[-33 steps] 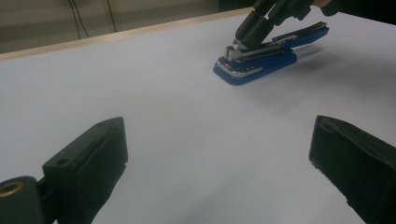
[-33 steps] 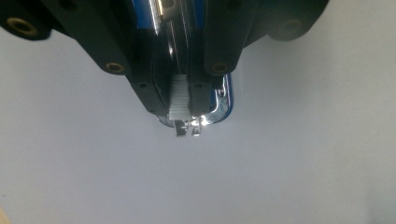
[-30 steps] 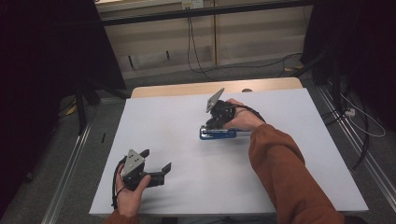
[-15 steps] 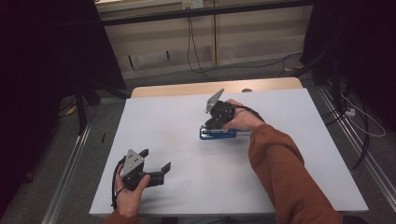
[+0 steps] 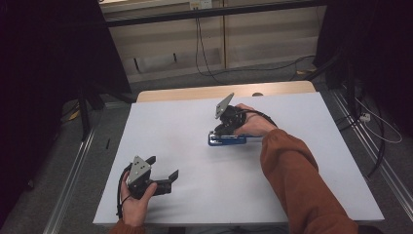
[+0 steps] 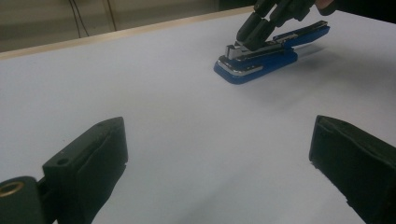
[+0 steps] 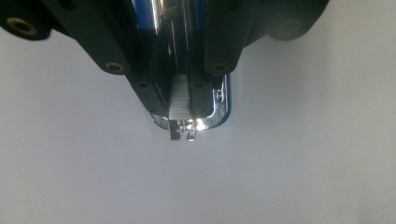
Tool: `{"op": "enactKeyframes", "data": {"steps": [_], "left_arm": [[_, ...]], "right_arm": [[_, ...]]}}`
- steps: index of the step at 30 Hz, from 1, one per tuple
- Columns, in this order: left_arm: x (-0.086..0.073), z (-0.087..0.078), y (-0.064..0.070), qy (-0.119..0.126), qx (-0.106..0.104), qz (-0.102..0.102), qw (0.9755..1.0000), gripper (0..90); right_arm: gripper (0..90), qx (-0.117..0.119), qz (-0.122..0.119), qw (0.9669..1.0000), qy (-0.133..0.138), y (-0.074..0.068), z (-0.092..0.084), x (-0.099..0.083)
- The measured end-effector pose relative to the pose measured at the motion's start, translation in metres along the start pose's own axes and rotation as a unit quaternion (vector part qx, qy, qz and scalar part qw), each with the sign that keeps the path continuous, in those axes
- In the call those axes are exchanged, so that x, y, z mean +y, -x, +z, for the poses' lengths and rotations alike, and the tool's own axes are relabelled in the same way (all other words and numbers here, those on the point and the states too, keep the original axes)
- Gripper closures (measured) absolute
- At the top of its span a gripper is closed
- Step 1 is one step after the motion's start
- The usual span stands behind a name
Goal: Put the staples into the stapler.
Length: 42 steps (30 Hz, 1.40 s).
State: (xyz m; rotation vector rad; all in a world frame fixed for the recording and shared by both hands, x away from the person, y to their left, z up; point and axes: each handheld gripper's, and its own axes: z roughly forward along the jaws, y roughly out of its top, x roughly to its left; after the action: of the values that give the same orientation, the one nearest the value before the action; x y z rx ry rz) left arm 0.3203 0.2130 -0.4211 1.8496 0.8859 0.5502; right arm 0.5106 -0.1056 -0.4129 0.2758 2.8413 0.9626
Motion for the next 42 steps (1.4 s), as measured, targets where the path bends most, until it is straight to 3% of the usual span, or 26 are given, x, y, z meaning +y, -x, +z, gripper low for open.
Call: {"op": "enactKeyframes", "data": {"steps": [15, 25, 36, 40, 42], "left_arm": [[0.000, 0.000, 0.000, -0.001, -0.002, 0.000, 1.0000, 4.6], [0.000, 0.000, 0.000, -0.001, -0.001, -0.001, 1.0000, 4.6], [0.000, 0.000, 0.000, -0.001, -0.003, 0.001, 1.0000, 4.6], [0.000, 0.000, 0.000, -0.003, -0.001, 0.000, 1.0000, 4.6], [0.000, 0.000, 0.000, -0.002, -0.002, 0.000, 1.0000, 4.6]], "right_arm": [[78.3, -0.001, 0.002, 1.0000, -0.004, 0.000, 0.003, 0.004], [72.1, -0.007, 0.022, 0.9997, 0.003, 0.001, 0.006, 0.003], [47.0, -0.023, 0.071, 0.9972, 0.013, 0.000, 0.004, -0.001], [38.3, -0.033, 0.090, 0.9952, 0.017, -0.001, 0.002, -0.005], [32.5, -0.039, 0.111, 0.9928, 0.025, 0.000, -0.001, -0.007]]}}
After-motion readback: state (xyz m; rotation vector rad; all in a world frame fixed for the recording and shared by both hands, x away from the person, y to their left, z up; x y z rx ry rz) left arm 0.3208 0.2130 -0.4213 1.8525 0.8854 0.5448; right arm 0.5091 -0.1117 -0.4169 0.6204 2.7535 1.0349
